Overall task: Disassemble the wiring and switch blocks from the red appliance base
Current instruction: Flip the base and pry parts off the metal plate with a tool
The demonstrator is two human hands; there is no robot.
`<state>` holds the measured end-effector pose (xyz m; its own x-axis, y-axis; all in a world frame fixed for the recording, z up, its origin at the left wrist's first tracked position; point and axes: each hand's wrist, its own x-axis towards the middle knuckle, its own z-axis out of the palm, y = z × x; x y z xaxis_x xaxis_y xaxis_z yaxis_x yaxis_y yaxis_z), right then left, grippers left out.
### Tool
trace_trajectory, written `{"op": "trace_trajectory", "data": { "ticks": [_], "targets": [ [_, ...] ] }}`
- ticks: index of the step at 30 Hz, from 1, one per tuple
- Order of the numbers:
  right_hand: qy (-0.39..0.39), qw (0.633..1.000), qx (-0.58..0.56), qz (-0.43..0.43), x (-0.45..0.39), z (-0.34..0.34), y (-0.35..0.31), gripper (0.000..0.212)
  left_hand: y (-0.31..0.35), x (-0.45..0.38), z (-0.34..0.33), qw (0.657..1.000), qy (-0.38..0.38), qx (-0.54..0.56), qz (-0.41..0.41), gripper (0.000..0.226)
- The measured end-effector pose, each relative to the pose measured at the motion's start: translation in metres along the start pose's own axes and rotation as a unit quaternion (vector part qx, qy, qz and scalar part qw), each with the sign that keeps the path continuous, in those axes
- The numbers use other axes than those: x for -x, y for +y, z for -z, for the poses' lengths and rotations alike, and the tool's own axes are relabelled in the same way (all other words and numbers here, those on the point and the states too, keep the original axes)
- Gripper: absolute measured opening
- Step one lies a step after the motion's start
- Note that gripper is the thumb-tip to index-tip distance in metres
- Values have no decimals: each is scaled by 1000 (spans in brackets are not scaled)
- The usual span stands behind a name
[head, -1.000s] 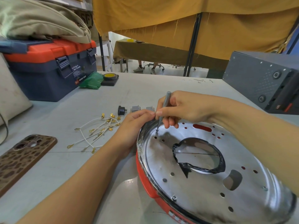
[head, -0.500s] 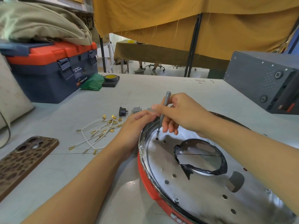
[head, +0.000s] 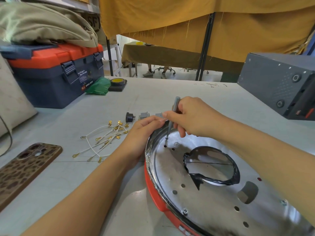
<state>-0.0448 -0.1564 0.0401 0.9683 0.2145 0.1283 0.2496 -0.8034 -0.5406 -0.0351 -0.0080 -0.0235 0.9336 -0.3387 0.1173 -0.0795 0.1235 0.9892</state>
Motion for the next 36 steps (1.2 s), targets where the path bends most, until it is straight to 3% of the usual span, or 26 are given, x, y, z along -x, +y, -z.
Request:
{"op": "trace_trajectory", "data": {
  "ticks": [15,28,36],
  "targets": [
    [-74,996,-9,40,3,12,-3,35,3,2,-1,1000,-7,-9,-11,24],
    [-165,980,-100,45,-3,30,3,29,2,2,0,1000,0,-27,-3,21],
    [-102,987,-127,14,3,13,1,13,1,1,0,1000,-4,-9,-5,23]
  ]
}}
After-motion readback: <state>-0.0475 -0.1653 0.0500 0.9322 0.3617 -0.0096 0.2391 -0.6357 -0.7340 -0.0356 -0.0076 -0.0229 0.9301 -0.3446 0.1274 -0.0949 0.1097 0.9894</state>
